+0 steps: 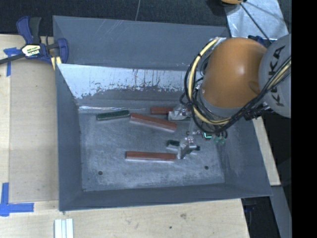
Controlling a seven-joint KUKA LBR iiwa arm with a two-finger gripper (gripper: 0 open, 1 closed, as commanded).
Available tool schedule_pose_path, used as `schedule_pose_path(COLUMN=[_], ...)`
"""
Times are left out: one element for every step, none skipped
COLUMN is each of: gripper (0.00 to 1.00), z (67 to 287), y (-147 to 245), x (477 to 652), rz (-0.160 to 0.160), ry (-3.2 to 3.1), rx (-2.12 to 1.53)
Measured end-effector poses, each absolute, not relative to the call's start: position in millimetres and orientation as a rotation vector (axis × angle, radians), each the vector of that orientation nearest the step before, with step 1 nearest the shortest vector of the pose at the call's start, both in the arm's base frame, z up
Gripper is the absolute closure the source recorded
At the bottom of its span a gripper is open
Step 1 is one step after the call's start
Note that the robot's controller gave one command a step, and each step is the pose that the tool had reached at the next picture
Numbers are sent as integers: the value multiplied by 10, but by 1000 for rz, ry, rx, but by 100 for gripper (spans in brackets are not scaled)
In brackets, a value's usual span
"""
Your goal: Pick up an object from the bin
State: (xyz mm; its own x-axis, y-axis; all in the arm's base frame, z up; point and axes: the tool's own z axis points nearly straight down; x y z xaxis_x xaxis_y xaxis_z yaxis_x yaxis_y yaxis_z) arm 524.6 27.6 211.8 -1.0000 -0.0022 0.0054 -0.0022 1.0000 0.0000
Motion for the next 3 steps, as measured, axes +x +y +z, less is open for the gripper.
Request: schedule_pose_path(gripper=[0,0,0], z=[2163,1629,1168], y=[275,276,287], x=[5263,5135,5066], rz=[-1,0,0], ry=[-3145,-3150,-3145], rx=[2,73,37])
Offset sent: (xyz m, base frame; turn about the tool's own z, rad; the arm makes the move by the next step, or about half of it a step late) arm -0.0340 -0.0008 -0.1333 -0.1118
